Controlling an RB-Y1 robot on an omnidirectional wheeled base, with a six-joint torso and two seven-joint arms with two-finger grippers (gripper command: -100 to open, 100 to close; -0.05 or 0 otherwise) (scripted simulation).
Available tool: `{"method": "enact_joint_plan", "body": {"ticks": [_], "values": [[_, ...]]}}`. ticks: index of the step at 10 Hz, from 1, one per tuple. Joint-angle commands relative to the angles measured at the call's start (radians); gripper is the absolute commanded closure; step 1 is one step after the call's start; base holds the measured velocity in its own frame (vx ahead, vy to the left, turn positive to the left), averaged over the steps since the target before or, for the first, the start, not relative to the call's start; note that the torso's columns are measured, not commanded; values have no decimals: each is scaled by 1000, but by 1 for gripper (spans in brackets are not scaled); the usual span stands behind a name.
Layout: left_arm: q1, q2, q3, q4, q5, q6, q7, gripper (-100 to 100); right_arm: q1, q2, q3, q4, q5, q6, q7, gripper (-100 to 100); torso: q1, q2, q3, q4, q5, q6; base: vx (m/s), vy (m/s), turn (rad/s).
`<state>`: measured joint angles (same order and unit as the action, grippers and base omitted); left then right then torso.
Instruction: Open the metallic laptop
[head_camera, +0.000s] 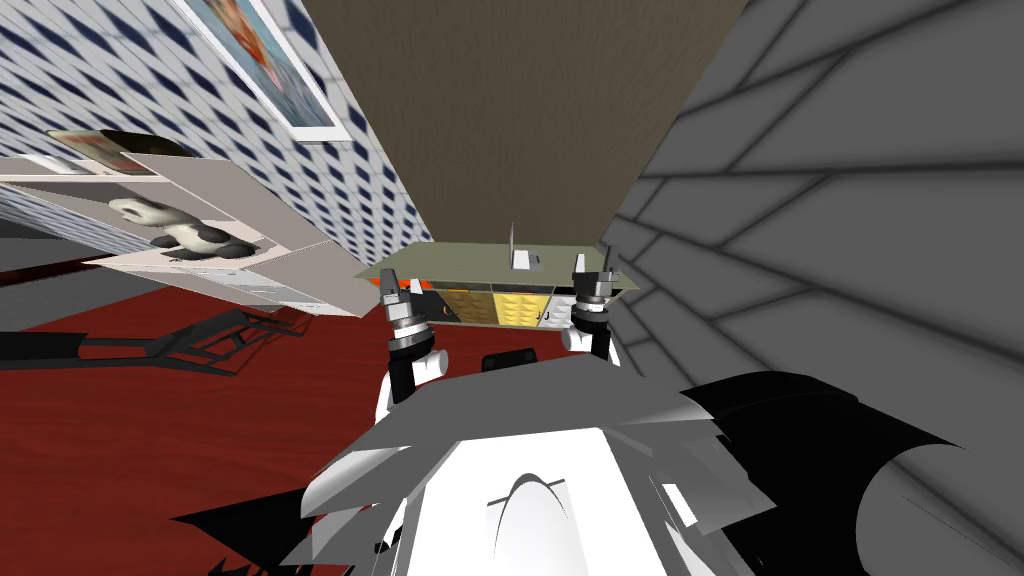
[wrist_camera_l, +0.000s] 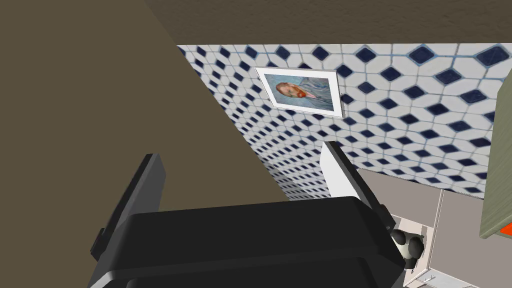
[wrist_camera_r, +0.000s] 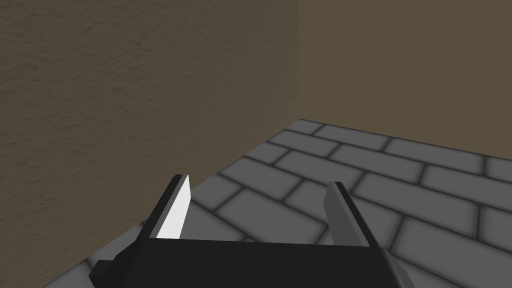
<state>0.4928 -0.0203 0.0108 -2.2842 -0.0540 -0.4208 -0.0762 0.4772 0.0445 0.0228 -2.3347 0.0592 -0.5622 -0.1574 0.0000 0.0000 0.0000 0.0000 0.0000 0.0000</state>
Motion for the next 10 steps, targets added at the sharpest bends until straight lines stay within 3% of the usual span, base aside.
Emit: {"method": "enact_joint_plan", "body": {"ticks": [1,9,10], "values": [[0,0,0,0,0,0,0,0,0,0,0,0,0,0,0,0,0,40,-82,41,0,0,0,0,0],[0,0,0,0,0,0,0,0,0,0,0,0,0,0,0,0,0,618,-1234,617,0,0,0,0,0],[0,0,0,0,0,0,0,0,3,-48,-5,6,8,6,4,-100,0,691,-1382,691,0,0,17,19,6]]}}
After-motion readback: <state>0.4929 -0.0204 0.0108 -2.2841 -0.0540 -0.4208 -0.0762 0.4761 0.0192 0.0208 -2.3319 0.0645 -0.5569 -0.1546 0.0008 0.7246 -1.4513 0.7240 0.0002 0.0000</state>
